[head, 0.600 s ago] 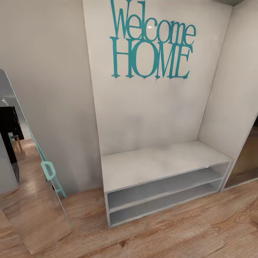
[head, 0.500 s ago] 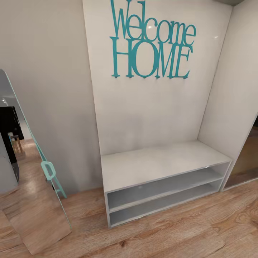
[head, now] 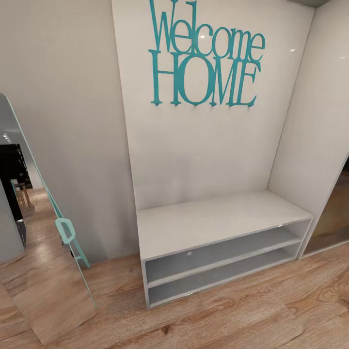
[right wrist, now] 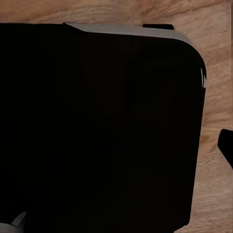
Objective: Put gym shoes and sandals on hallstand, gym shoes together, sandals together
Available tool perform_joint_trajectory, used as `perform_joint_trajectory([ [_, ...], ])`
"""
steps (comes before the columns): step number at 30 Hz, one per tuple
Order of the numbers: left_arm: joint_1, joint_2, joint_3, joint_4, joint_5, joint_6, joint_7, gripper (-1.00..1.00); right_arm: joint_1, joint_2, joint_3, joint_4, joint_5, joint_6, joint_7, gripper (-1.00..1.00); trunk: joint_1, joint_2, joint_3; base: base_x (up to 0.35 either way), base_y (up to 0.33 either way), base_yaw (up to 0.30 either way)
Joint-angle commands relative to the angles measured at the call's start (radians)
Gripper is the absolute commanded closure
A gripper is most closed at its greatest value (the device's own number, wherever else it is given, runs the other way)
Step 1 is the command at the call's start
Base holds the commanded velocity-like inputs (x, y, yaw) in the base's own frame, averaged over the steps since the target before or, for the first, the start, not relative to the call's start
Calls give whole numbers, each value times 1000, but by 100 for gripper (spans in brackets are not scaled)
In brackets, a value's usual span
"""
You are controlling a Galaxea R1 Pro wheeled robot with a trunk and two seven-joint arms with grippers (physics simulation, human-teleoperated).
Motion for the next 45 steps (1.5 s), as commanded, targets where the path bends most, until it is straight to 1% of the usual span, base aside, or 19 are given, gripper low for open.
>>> perform_joint_trajectory([
  [1, 0, 1, 1, -7, 0, -1, 0, -100, 0, -1, 0, -2, 1, -4, -1, -100, 0, 0, -1, 0, 0, 0],
  [5, 0, 8, 1, -29, 1, -2, 0, -100, 0, -5, 0, -20, 2, -6, -2, -100, 0, 0, -1, 0, 0, 0],
  [8, -1, 21, 1, -46, 0, -9, 0, -100, 0, -13, 1, -37, 3, -7, -3, -100, 0, 0, -1, 0, 0, 0],
  [15, -14, 58, 3, -86, 1, -47, 7, -100, 0, -51, 1, -76, 4, -14, -4, -100, 0, 0, -1, 0, 0, 0],
  [19, -36, 72, 4, -108, 1, -69, 11, -100, 0, -73, 0, -99, 4, -29, -4, -100, 0, 0, -1, 0, 0, 0],
  [26, -76, 81, 3, -148, -2, -109, 12, -100, -1, -113, -1, -138, 2, -68, -5, -100, 0, 0, -1, 0, 0, 0],
  [36, -134, 79, -2, -205, -9, -165, 10, -100, -10, -169, -6, -195, -1, -124, -5, -100, 0, 0, -1, 0, 0, 0],
  [42, -169, 79, -1, -239, -6, -168, 4, -100, -14, -202, -7, -229, -7, -157, -4, -100, 0, 0, -1, 0, 0, 0],
  [43, -232, 80, 1, -249, -4, -169, 3, -100, -15, -202, -7, -546, -9, -184, -2, -100, 0, 0, -1, 0, 0, 0],
  [45, -233, 81, 3, -248, 0, -170, 0, -100, -18, -200, -7, -547, -15, -186, 0, -100, 0, 0, -1, 0, 0, 0],
])
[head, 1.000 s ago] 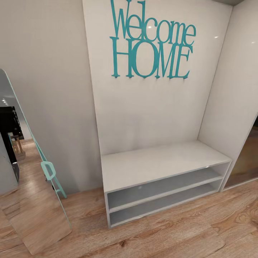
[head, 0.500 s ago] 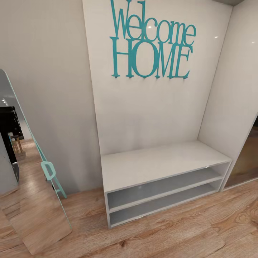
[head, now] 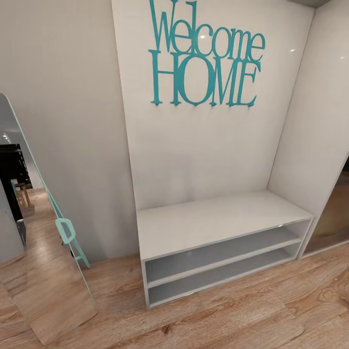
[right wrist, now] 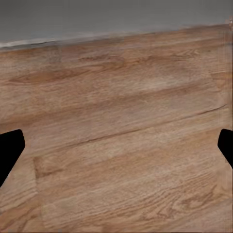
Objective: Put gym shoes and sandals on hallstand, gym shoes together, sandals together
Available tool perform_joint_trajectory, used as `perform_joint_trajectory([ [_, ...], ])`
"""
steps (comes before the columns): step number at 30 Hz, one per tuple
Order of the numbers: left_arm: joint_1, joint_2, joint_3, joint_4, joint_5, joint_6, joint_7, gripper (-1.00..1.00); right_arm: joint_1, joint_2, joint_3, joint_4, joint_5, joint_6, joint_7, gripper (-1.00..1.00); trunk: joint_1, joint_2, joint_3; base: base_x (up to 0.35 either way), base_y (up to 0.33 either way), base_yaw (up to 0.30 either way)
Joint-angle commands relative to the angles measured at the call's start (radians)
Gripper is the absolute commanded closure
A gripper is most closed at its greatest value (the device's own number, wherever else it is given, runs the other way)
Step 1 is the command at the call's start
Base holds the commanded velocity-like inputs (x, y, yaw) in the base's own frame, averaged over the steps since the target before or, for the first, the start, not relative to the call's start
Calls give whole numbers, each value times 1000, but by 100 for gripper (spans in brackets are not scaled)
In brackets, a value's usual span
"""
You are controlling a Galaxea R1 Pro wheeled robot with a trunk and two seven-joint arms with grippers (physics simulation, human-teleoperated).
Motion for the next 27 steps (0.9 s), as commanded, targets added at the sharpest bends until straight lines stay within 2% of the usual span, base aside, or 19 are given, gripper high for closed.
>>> perform_joint_trajectory([
  [1, 0, 0, 2, 1, 1, -4, -1, -100, 0, 1, -1, 12, -4, -5, 1, -100, 0, -1, -1, 0, 0, 0],
  [13, 6, -3, 2, 2, 5, -16, -10, -100, -4, 10, 5, 34, -11, -31, 5, -100, 0, -1, -1, 0, 0, 0],
  [21, 7, -4, 2, 13, 5, -88, -9, -100, -5, 24, 6, 42, -10, -44, 4, -100, 0, -1, -1, -13, -5, 0],
  [27, 7, -3, 1, 18, 5, -121, -9, -100, -5, 26, 6, 43, -9, -46, 4, -100, 0, -1, -1, -162, -114, 0],
])
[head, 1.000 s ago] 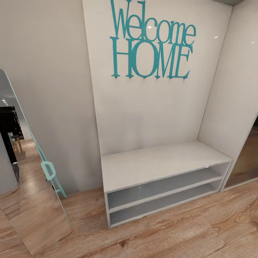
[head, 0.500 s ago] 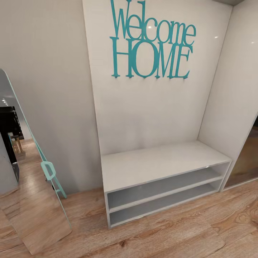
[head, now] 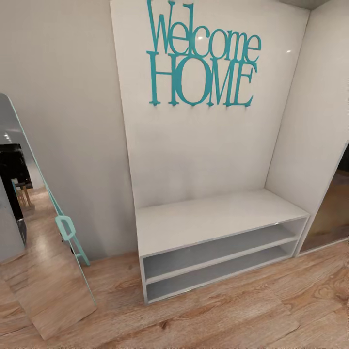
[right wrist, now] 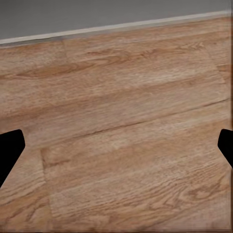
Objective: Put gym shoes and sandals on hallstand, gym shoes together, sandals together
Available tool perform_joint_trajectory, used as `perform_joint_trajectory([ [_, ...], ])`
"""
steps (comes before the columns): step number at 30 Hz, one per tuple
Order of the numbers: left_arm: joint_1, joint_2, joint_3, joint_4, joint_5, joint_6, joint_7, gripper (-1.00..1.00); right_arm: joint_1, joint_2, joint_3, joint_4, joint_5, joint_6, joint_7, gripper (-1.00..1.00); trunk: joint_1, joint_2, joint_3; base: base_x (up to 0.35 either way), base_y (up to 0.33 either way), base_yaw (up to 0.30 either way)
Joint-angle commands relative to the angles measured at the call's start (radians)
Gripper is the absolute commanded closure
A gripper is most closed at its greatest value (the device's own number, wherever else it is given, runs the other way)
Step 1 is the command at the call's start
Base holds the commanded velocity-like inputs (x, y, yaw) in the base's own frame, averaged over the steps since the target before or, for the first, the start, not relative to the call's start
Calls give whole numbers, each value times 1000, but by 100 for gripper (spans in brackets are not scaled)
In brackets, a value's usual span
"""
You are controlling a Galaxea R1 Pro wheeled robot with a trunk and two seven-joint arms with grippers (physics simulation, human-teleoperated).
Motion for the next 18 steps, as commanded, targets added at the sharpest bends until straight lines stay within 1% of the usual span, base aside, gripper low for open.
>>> perform_joint_trajectory([
  [1, -1, 0, 0, 1, 0, -6, -1, -100, -1, 0, 0, 1, -2, -3, 0, -100, 0, -1, -1, -220, -165, 0],
  [18, -2, -3, -1, 2, 0, -16, -1, -100, -1, 2, 0, 1, -3, -4, 0, -100, 0, -1, -1, -257, -189, 0],
])
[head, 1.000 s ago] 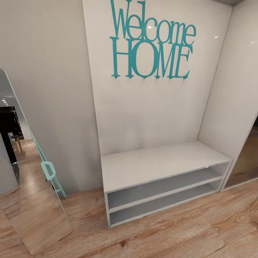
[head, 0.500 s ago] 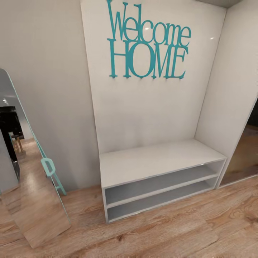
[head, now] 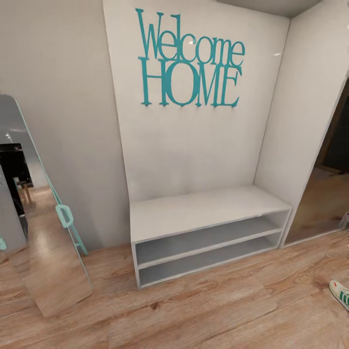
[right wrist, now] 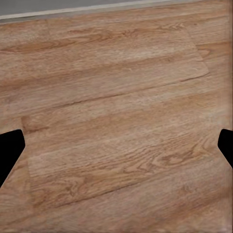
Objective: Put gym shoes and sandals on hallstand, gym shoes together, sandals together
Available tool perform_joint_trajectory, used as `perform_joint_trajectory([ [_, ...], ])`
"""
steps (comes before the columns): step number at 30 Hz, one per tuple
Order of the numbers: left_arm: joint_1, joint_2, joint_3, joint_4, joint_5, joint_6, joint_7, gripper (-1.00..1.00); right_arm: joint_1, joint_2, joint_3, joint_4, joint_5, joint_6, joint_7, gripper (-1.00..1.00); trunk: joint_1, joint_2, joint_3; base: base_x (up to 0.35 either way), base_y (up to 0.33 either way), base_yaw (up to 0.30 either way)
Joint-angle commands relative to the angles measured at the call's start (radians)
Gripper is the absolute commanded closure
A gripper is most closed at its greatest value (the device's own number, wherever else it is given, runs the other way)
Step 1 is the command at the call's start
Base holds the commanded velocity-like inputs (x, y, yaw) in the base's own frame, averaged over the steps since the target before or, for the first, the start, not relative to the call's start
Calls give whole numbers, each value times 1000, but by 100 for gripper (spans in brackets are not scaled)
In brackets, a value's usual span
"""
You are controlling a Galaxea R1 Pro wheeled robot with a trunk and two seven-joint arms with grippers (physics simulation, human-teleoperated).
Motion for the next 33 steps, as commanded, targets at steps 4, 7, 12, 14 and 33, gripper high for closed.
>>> perform_joint_trajectory([
  [4, -1, 1, 2, 1, 1, -3, -1, -100, -1, 0, 0, 1, -2, -3, 0, -100, -1, -1, -1, -292, -85, 0],
  [7, -1, 2, 2, 1, 1, -4, -1, -100, -1, 0, 0, 1, -2, -3, 0, -100, -1, -1, -1, -319, -32, 0],
  [12, -1, 1, 3, 1, 1, -4, -1, -100, -1, 0, 0, 1, -2, -3, 0, -100, -1, -1, -1, -329, 2, -6],
  [14, -1, 1, 3, 1, 1, -4, -1, -100, -1, 0, 0, 1, -2, -3, 0, -100, -1, -1, -1, -334, 50, -73],
  [33, -1, -1, 1, 1, 1, -4, -1, -100, -1, 0, 0, 1, -2, -3, 0, -100, -1, -1, -1, -316, -15, -255],
])
